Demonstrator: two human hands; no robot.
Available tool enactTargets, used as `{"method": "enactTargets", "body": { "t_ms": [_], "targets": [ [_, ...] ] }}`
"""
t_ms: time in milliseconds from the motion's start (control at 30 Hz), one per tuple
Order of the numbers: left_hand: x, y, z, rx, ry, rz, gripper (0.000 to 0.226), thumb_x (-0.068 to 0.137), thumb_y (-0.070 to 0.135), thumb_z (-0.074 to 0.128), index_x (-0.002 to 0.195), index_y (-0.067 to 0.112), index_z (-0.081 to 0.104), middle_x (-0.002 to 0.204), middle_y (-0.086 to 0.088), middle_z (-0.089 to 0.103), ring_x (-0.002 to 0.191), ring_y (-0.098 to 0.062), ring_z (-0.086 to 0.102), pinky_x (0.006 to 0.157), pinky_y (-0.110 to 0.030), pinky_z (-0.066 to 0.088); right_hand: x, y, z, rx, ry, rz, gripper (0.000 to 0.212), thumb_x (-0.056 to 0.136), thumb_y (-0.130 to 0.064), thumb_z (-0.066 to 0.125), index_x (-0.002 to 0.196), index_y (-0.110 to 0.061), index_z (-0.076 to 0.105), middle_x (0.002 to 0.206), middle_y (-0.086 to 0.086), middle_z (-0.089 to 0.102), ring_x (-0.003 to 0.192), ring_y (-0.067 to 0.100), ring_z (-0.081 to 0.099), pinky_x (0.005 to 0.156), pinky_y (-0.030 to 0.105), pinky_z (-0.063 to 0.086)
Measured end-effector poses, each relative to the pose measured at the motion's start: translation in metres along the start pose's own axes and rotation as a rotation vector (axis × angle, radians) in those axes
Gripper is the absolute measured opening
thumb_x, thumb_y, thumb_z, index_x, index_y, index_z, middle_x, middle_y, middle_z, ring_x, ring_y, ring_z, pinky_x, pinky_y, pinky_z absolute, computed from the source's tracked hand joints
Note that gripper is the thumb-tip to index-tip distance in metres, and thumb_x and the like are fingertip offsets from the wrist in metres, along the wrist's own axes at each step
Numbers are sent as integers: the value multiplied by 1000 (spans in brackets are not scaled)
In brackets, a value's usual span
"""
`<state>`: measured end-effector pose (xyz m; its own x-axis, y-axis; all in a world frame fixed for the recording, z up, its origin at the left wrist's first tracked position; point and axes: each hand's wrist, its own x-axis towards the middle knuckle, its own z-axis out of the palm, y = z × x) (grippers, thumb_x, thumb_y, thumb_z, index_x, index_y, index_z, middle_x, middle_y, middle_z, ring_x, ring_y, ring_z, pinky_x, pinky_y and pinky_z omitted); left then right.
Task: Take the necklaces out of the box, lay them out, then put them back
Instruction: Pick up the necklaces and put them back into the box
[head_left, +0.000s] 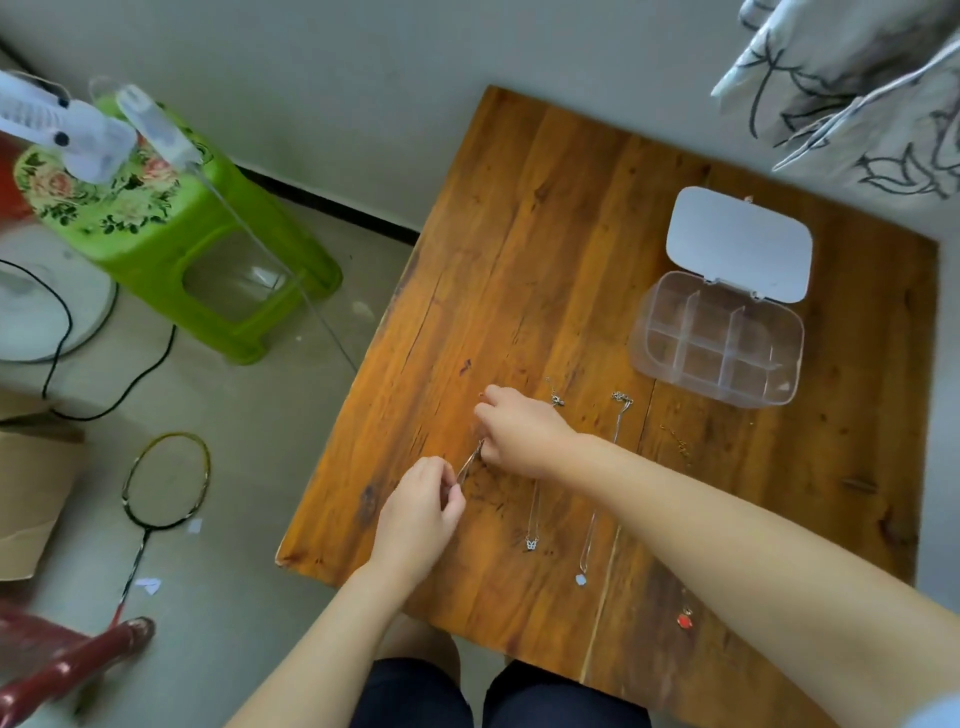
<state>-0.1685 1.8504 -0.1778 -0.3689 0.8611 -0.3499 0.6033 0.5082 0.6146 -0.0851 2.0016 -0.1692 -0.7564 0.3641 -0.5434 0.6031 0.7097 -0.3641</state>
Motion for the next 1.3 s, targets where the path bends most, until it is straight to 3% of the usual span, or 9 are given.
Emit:
{"method": "enactTargets", "body": {
  "t_ms": [167,267,500,600,800,933,1067,1167,1300],
  "targets": [
    [32,49,-22,-168,2,120,10,86,10,58,81,15,51,73,4,55,70,-12,54,62,-26,48,-50,34,-20,1365,56,220,20,94,-9,46,74,-13,48,105,0,69,96,13,66,93,33,50],
    [60,92,-21,-229,2,196,13,86,8,58,78,14,49,70,6,53,66,-10,51,60,-21,41,-84,61,-34,1718,168,282,24,94,-1,41,74,-13,47,76,4,73,77,21,70,84,37,54],
    [133,163,26,-202,-40,262,13,87,6,54,78,12,46,71,-1,53,62,-11,46,56,-15,37,-137,158,-81,1188,450,528,17,95,-9,52,110,-13,60,84,0,69,78,10,68,70,17,58],
    [164,189,43,-205,52,258,12,87,6,52,79,11,46,74,-2,54,64,-14,46,55,-13,36,-138,195,-98,980,477,592,19,96,-11,50,109,-10,65,86,1,70,77,10,69,68,15,57],
    [194,214,77,66,95,425,6,86,8,55,91,9,59,79,-5,59,78,-23,47,62,-30,34,-85,215,-106,864,580,496,22,97,-9,45,110,-7,64,96,4,67,80,11,67,66,13,54],
    [201,207,87,250,129,572,8,83,4,52,86,6,60,79,-9,68,73,-24,36,61,-33,22,-52,216,-95,797,516,513,20,96,-8,47,106,-8,64,94,6,66,79,14,66,58,10,49],
    [200,200,88,378,154,667,5,82,7,58,86,5,61,80,-11,69,77,-33,49,59,-34,26,-45,220,-86,797,418,540,20,96,-7,47,109,-8,62,98,10,68,83,18,69,62,16,53],
    [197,199,85,390,112,653,18,85,12,57,102,7,61,97,-12,66,92,-34,51,68,-39,38,-48,220,-86,795,432,542,21,96,-8,49,112,-8,61,103,12,69,82,16,69,73,22,56],
    [173,179,64,212,130,553,14,84,12,57,97,8,60,89,-11,62,83,-32,52,69,-40,42,-65,197,-87,727,512,495,21,96,-9,46,108,-9,63,97,7,67,66,2,62,58,14,51]
  ]
}}
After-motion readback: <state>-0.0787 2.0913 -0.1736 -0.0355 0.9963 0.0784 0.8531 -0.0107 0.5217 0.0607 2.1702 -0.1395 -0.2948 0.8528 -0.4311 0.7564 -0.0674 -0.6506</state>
